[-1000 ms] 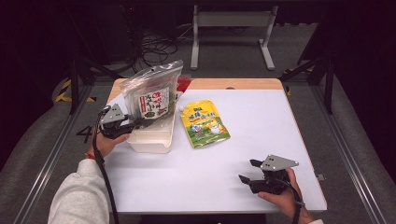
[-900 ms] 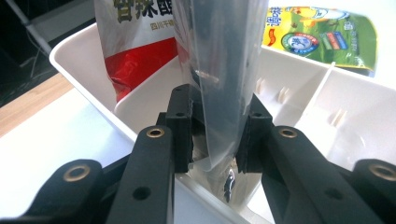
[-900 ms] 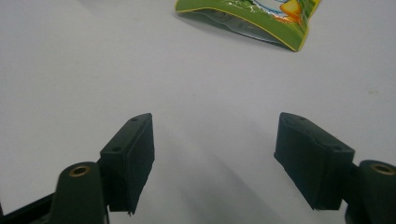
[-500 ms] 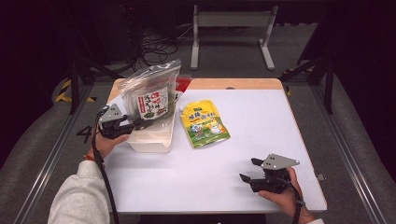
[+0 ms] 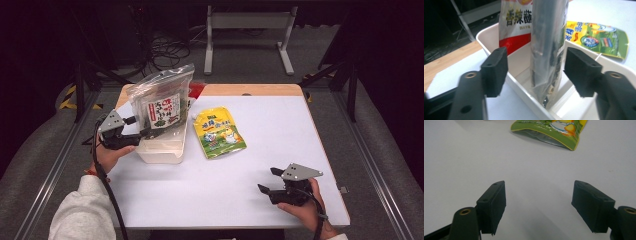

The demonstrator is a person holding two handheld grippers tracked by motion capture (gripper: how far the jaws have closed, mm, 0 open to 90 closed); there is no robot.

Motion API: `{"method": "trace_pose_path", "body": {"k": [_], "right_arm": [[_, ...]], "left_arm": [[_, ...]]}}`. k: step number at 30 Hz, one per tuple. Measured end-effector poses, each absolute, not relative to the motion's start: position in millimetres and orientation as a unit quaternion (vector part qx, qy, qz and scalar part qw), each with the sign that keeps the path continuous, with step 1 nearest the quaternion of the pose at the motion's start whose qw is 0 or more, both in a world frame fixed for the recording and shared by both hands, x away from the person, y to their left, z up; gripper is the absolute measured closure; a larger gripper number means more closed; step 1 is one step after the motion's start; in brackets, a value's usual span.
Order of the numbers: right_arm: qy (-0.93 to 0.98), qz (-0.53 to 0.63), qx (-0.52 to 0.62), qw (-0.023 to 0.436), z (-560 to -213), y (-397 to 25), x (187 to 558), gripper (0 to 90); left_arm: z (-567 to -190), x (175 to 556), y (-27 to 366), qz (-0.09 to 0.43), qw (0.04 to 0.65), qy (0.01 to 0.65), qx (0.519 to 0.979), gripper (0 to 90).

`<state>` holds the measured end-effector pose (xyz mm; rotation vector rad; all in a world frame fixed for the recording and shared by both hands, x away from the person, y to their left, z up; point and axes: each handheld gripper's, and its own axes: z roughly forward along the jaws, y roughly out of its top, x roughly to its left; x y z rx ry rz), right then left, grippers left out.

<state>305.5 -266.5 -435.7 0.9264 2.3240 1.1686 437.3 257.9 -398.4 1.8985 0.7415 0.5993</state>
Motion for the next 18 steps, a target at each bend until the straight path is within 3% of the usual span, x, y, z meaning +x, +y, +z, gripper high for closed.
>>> {"method": "trace_pose_path", "body": {"k": [8, 18], "right_arm": [[0.819, 0.423, 0.334, 0.199, -429, -268, 316, 27.9], [0.812, 0.433, 0.332, 0.206, -423, -266, 329, 33.2]], "left_arm": [[-393, 412, 254, 0.247, 0.486, 0.306, 0.780, 18.4], [-395, 356, 249, 0.252, 0.475, 0.301, 0.787, 12.5]]}}
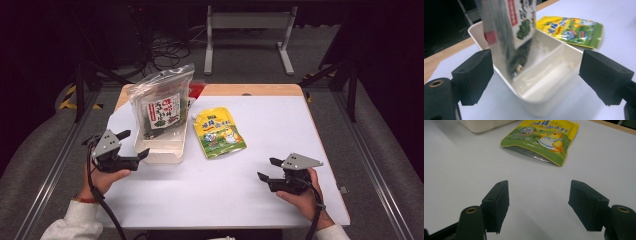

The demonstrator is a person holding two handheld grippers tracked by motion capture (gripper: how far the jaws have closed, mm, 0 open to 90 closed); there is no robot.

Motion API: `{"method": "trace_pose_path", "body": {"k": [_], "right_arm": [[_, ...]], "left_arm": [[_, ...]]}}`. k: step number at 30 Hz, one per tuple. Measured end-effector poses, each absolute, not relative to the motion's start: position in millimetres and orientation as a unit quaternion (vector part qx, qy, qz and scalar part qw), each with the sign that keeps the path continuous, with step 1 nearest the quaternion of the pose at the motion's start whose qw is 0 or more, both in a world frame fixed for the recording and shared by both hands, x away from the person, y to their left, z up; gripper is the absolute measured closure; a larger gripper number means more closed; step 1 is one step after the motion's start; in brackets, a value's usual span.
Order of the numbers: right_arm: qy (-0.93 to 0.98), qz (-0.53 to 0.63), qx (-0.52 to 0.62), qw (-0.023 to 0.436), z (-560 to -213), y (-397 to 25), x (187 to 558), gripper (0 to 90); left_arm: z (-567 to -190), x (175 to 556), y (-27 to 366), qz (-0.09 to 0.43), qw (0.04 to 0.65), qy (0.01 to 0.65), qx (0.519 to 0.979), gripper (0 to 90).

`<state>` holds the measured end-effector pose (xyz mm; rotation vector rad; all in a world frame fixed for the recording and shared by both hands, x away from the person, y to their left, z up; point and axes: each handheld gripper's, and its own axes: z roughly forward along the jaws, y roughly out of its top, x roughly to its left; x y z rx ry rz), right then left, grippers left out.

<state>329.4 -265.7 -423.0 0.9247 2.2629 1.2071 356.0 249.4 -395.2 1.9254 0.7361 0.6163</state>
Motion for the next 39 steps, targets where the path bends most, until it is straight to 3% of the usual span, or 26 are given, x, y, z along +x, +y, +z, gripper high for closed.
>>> {"method": "trace_pose_path", "body": {"k": [7, 16, 25, 39], "right_arm": [[0.806, 0.438, 0.341, 0.203, -418, -262, 354, 44.7], [0.802, 0.447, 0.353, 0.179, -421, -237, 399, 47.5], [0.801, 0.433, 0.387, 0.143, -435, -216, 434, 40.5], [0.799, 0.410, 0.422, 0.128, -451, -199, 466, 29.9]], "left_arm": [[-415, 329, 239, 0.220, 0.458, 0.288, 0.812, 12.6], [-441, 321, 221, 0.185, 0.418, 0.280, 0.844, 11.4], [-453, 322, 213, 0.169, 0.399, 0.274, 0.858, 11.2], [-456, 321, 208, 0.162, 0.392, 0.259, 0.868, 11.0]]}}
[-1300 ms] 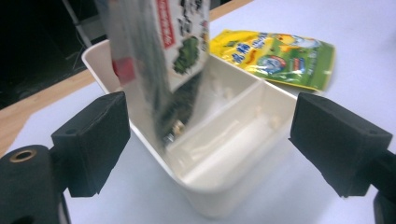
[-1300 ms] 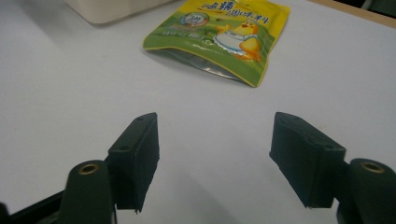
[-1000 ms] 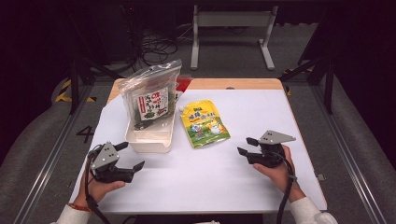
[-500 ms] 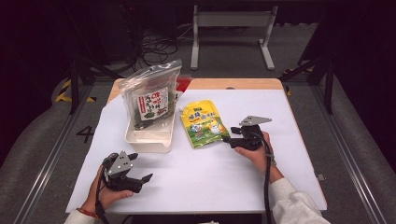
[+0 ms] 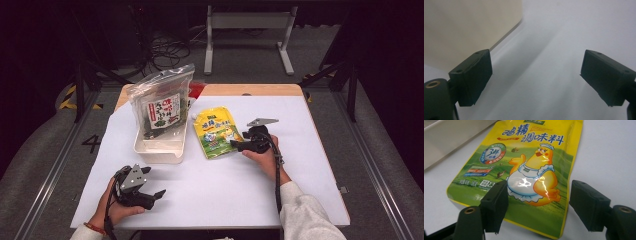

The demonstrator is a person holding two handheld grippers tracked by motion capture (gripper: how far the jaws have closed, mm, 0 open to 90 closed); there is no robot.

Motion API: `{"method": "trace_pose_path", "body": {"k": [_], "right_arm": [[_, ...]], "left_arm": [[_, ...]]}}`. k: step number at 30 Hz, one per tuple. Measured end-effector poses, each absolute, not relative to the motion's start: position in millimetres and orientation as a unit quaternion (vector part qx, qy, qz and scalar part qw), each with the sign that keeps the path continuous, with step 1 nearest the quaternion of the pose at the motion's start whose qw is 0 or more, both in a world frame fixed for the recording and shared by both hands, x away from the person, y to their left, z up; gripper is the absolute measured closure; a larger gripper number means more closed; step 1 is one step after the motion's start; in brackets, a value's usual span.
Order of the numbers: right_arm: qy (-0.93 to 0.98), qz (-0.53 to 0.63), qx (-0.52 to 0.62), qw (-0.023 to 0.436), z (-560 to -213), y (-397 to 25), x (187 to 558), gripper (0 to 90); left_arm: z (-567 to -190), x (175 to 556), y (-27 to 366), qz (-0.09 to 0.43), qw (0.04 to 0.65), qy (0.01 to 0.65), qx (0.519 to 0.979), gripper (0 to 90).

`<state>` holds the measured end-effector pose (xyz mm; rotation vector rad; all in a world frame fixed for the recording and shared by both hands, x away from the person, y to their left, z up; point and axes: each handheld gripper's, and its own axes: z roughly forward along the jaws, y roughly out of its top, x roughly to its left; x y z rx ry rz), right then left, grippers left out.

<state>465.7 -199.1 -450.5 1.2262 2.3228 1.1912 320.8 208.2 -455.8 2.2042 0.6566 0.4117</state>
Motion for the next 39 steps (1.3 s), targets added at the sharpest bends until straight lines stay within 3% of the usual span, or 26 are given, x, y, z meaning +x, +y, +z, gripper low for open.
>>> {"method": "trace_pose_path", "body": {"k": [6, 22, 24, 25, 26, 28, 30, 32, 35, 39], "right_arm": [[0.801, 0.408, 0.427, 0.102, -454, -195, 470, 28.0], [0.834, 0.363, 0.395, 0.132, -450, -187, 468, 39.4], [0.827, 0.373, 0.401, 0.126, -449, -191, 468, 48.8], [0.821, 0.382, 0.404, 0.129, -446, -195, 467, 70.5], [0.814, 0.404, 0.402, 0.113, -444, -199, 466, 81.8], [0.815, 0.405, 0.401, 0.106, -445, -196, 466, 74.2], [0.813, 0.398, 0.407, 0.123, -444, -191, 466, 46.3], [0.808, 0.394, 0.421, 0.122, -444, -187, 470, 44.9], [0.795, 0.402, 0.436, 0.127, -447, -184, 476, 31.9], [0.784, 0.404, 0.455, 0.123, -452, -183, 488, 23.5]], "left_arm": [[-454, 322, 206, 0.160, 0.395, 0.251, 0.869, 11.0], [-457, 324, 193, 0.137, 0.389, 0.230, 0.882, 11.1], [-457, 325, 193, 0.135, 0.390, 0.228, 0.882, 11.1], [-457, 325, 193, 0.134, 0.391, 0.229, 0.881, 11.1], [-457, 325, 193, 0.132, 0.392, 0.229, 0.881, 11.1], [-457, 325, 193, 0.132, 0.390, 0.228, 0.882, 11.1], [-457, 325, 193, 0.130, 0.393, 0.227, 0.882, 11.1], [-457, 324, 193, 0.130, 0.391, 0.225, 0.883, 11.1], [-457, 323, 193, 0.128, 0.392, 0.225, 0.883, 11.1], [-457, 323, 193, 0.127, 0.390, 0.222, 0.885, 11.1]]}}
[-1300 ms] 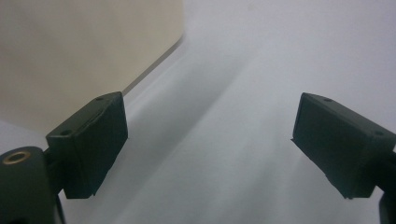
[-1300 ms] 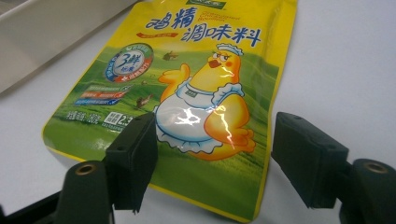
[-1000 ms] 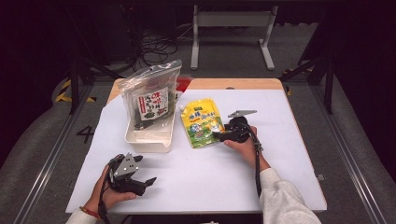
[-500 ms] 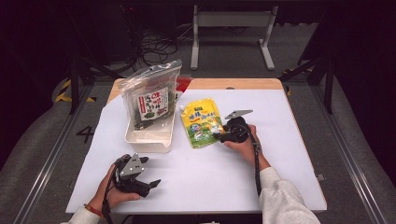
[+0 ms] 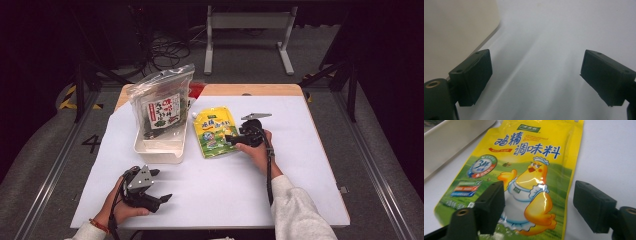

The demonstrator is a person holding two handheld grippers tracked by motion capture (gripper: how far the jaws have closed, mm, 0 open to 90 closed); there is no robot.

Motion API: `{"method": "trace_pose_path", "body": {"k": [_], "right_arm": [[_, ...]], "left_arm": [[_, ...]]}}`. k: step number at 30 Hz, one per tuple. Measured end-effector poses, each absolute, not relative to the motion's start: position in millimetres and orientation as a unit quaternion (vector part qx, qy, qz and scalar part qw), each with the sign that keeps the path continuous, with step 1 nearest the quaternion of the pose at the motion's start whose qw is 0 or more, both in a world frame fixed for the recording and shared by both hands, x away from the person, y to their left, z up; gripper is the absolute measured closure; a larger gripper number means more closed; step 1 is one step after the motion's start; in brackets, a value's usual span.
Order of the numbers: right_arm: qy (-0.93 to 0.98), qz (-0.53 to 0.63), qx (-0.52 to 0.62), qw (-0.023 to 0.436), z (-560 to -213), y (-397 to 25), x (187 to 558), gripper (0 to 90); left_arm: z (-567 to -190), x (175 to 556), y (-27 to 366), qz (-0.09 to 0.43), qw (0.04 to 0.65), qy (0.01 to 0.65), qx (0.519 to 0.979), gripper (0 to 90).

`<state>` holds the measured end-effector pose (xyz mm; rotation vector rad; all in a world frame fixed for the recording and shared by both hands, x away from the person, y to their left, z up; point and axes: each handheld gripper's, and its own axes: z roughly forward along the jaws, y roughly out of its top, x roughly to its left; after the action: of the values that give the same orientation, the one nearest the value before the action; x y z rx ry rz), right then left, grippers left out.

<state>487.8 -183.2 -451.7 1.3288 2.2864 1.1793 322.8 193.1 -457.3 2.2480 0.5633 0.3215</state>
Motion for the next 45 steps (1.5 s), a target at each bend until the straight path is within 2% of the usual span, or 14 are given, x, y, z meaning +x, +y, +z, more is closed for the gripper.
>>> {"method": "trace_pose_path", "body": {"k": [3, 6, 8, 11, 15, 19, 26, 31, 45], "right_arm": [[0.774, 0.413, 0.472, 0.090, -455, -186, 496, 21.9], [0.779, 0.409, 0.468, 0.087, -455, -182, 497, 22.8], [0.785, 0.411, 0.457, 0.075, -455, -176, 498, 35.4], [0.781, 0.423, 0.456, 0.054, -456, -175, 498, 48.5], [0.780, 0.428, 0.454, 0.046, -454, -180, 497, 62.9], [0.785, 0.434, 0.440, 0.043, -450, -185, 491, 72.6], [0.796, 0.440, 0.414, 0.044, -446, -195, 477, 78.4], [0.805, 0.441, 0.394, 0.044, -442, -203, 460, 79.0], [0.833, 0.447, 0.327, 0.020, -438, -222, 391, 80.8]], "left_arm": [[-457, 322, 192, 0.125, 0.390, 0.220, 0.885, 11.1], [-457, 321, 192, 0.125, 0.392, 0.217, 0.886, 11.1], [-456, 321, 191, 0.125, 0.392, 0.216, 0.886, 11.1], [-456, 320, 191, 0.125, 0.392, 0.215, 0.886, 11.1], [-456, 321, 190, 0.122, 0.392, 0.216, 0.886, 11.2], [-456, 321, 188, 0.113, 0.398, 0.216, 0.884, 11.3], [-454, 321, 187, 0.094, 0.416, 0.220, 0.877, 11.5], [-451, 321, 182, 0.080, 0.429, 0.215, 0.874, 11.5], [-448, 325, 148, 0.038, 0.441, 0.205, 0.873, 11.7]]}}
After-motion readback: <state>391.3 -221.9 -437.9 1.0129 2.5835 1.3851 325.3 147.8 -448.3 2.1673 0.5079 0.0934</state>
